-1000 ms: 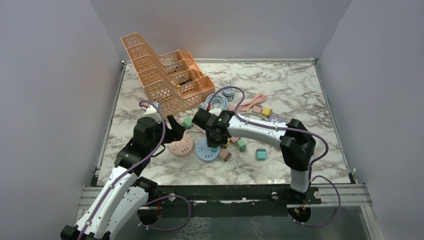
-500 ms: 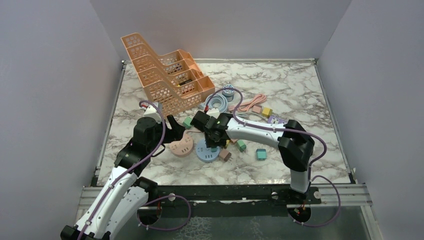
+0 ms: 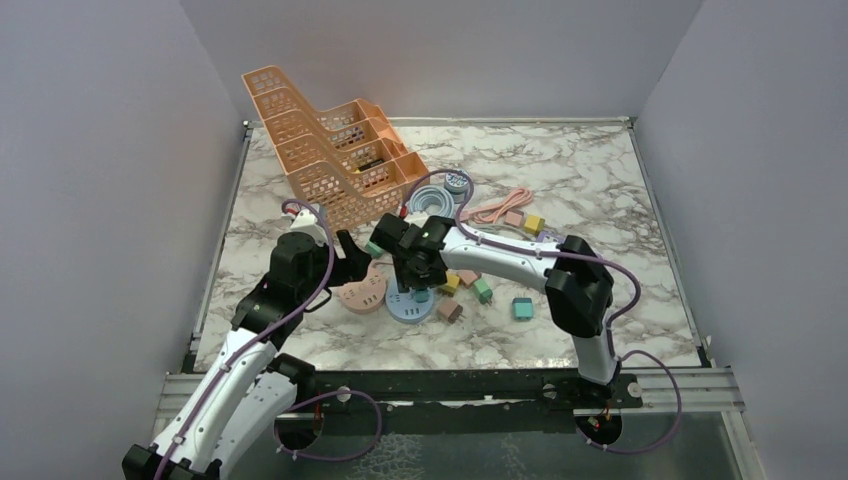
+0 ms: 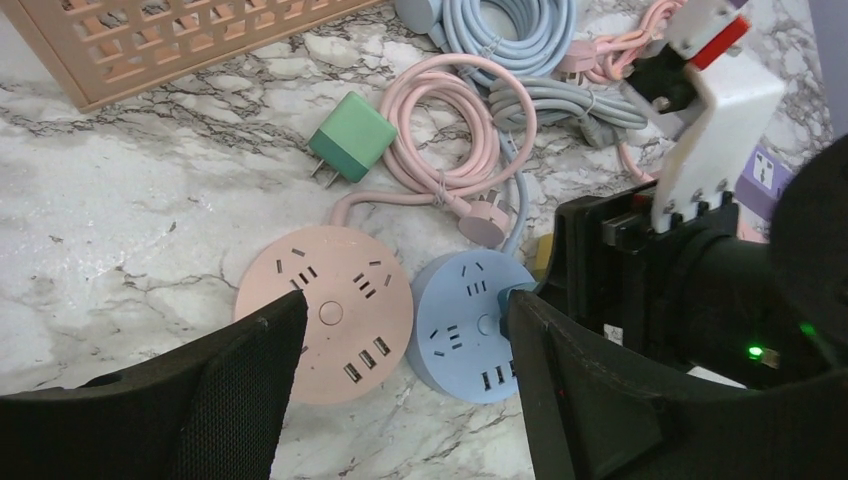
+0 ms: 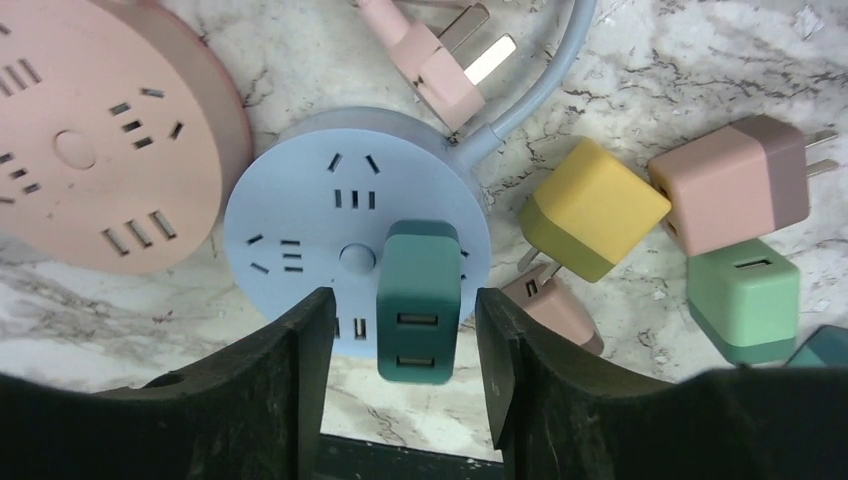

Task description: Insert the plug

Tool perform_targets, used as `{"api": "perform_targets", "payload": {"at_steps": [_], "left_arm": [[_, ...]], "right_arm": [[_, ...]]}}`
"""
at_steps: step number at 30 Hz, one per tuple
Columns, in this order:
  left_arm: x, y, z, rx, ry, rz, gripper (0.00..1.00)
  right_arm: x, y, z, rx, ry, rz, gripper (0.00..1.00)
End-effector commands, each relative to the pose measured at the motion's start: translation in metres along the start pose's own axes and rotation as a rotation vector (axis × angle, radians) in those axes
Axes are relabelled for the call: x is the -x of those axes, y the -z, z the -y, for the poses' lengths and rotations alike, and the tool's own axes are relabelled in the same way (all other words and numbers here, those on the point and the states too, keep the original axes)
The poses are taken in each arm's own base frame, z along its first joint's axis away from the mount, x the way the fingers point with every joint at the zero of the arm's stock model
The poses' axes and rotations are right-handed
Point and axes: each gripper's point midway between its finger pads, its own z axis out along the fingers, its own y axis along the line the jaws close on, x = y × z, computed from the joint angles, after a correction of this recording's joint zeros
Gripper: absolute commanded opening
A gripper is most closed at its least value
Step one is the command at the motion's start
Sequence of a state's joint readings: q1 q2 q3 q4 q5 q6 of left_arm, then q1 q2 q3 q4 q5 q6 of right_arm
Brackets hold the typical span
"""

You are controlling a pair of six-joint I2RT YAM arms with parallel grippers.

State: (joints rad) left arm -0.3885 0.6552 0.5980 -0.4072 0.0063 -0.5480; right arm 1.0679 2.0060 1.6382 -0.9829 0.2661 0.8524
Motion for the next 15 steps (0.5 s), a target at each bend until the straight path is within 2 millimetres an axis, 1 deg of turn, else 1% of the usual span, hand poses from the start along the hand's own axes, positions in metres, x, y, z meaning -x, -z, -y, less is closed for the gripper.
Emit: {"api": "perform_targets", "payload": {"at_steps": [1, 2, 5, 8, 11, 14, 15], "left_arm": [[0.006, 0.002, 0.005, -0.015, -0.022, 0.006, 0.76], [0.006, 0.002, 0.005, -0.017, -0.022, 0.004, 0.77], [0.005, 0.003, 0.006, -0.021, -0.022, -0.003, 0.77], [0.005, 0.003, 0.010, -0.035, -0.019, -0.010, 0.77], [0.005, 0.003, 0.014, -0.054, -0.012, -0.022, 0.77], [0.004, 0.002, 0.020, -0.079, 0.000, -0.039, 0.77], [0.003, 0.001, 0.022, -0.087, 0.003, -0.044, 0.77]], "right_arm": [[0.030, 0.051, -0.012, 0.118, -0.056, 0.122, 0.57], [0.034, 0.060, -0.009, 0.130, -0.070, 0.147, 0.59], [0.035, 0.073, 0.008, 0.133, -0.100, 0.197, 0.60], [0.028, 0.074, 0.037, 0.086, -0.135, 0.220, 0.60], [0.019, 0.072, 0.066, 0.051, -0.134, 0.238, 0.60], [0.009, 0.066, 0.090, 0.037, -0.124, 0.243, 0.60], [0.008, 0.064, 0.095, 0.049, -0.113, 0.246, 0.60]]}}
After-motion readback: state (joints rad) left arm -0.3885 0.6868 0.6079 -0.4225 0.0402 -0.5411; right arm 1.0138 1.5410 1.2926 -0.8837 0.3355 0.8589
